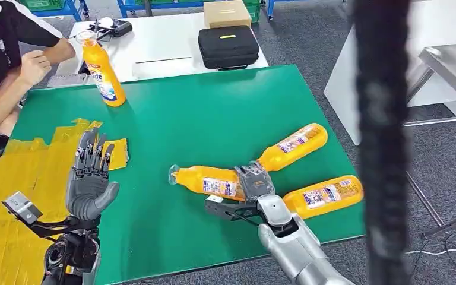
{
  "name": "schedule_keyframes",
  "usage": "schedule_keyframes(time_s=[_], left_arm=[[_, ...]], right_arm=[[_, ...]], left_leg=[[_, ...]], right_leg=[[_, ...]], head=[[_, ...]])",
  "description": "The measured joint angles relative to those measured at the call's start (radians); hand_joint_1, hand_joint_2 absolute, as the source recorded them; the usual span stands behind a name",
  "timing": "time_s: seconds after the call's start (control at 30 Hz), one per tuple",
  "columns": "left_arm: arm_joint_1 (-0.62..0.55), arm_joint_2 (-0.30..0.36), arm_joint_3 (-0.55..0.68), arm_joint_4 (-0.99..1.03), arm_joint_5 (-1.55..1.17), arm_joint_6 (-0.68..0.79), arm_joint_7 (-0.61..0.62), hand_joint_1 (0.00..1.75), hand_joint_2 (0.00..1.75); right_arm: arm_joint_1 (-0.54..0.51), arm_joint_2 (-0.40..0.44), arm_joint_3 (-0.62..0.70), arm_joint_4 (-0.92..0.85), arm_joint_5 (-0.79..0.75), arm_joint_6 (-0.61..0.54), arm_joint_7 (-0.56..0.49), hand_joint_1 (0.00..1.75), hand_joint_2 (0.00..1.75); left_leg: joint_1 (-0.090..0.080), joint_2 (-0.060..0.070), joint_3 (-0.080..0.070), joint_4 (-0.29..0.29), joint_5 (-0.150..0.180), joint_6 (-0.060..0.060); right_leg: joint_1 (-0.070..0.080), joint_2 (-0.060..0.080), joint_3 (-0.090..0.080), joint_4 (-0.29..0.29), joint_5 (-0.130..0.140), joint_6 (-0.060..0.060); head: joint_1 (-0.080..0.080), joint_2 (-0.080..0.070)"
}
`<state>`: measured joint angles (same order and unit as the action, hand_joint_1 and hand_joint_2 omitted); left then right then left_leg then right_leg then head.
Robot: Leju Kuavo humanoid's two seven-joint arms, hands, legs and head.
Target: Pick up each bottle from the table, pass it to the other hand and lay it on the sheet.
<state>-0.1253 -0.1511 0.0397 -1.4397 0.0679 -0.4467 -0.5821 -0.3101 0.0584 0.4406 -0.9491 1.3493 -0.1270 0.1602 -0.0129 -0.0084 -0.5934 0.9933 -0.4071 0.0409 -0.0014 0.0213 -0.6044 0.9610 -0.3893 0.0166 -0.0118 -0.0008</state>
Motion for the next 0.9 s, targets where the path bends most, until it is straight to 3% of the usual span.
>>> schedule_keyframes(time_s=[0.47,0.9], left_arm=[[0.000,-0.001,0.000,0.000,0.002,0.000,0.002,0.00,1.75],[-0.001,-0.001,0.000,0.007,0.003,0.000,0.002,0.00,1.75]], right_arm=[[0.019,0.010,-0.024,-0.002,-0.001,-0.088,-0.030,1.75,1.75],[0.123,0.018,-0.088,-0.122,-0.010,-0.267,-0.068,1.75,1.75]], left_leg=[[0.000,-0.001,-0.001,0.000,-0.001,0.000],[0.000,-0.002,-0.013,0.000,0.000,0.001]], right_leg=[[0.000,0.000,-0.001,0.000,-0.001,0.000],[0.000,-0.001,-0.010,0.001,-0.001,0.001]], head=[[0.000,0.000],[0.000,0.000]])
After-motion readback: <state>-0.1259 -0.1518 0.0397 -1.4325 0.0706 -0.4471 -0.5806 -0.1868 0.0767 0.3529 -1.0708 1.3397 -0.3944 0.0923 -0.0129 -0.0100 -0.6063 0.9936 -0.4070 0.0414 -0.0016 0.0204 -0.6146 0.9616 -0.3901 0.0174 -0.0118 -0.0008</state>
